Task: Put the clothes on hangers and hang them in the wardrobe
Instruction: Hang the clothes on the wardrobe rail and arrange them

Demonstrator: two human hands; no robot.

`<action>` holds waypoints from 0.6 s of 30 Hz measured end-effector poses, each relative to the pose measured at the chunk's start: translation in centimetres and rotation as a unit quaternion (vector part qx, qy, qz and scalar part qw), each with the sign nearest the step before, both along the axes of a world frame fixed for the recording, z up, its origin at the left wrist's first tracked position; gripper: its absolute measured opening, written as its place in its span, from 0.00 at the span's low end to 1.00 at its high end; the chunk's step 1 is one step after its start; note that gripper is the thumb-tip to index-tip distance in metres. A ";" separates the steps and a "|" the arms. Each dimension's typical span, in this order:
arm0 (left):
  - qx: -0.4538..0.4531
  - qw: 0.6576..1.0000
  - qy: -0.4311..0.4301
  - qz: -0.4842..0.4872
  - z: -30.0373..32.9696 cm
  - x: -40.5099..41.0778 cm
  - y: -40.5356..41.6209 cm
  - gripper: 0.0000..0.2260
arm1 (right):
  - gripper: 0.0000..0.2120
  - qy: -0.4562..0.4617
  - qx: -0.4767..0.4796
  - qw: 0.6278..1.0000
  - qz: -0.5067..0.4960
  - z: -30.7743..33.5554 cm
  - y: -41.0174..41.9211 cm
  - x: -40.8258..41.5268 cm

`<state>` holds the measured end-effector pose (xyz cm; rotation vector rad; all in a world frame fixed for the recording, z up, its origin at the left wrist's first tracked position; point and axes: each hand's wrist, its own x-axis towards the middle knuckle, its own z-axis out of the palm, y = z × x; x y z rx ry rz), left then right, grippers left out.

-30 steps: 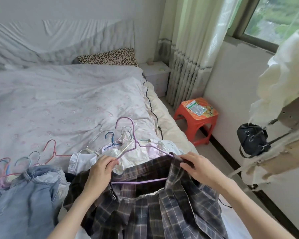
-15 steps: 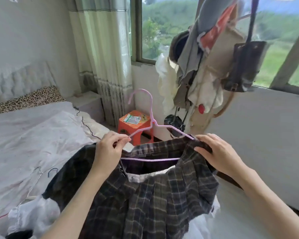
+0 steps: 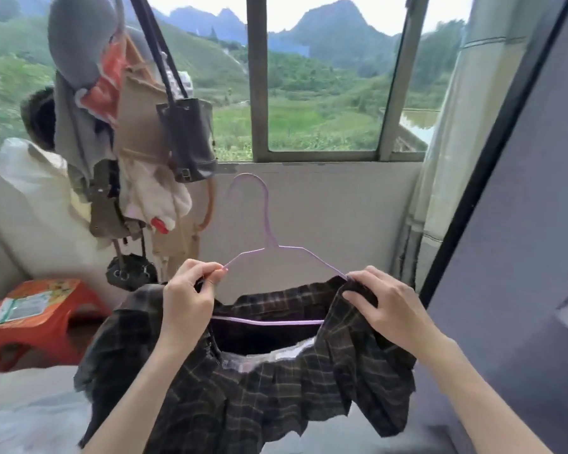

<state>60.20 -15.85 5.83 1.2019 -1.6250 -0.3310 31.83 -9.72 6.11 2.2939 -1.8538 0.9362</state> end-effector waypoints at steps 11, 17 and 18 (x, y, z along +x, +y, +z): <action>0.115 0.941 -0.078 -0.309 -4.4 -26.5 0.3 0.13 | 0.08 -0.056 0.193 0.942 -0.267 0.7 13.5 -21.0; 0.128 0.857 -0.198 -0.459 -5.8 -40.0 2.8 0.11 | 0.13 0.013 0.181 0.870 -0.459 1.2 20.7 -27.9; 0.129 0.839 -0.213 -0.485 -5.6 -41.9 3.3 0.13 | 0.14 0.019 0.181 0.853 -0.489 1.2 21.7 -28.7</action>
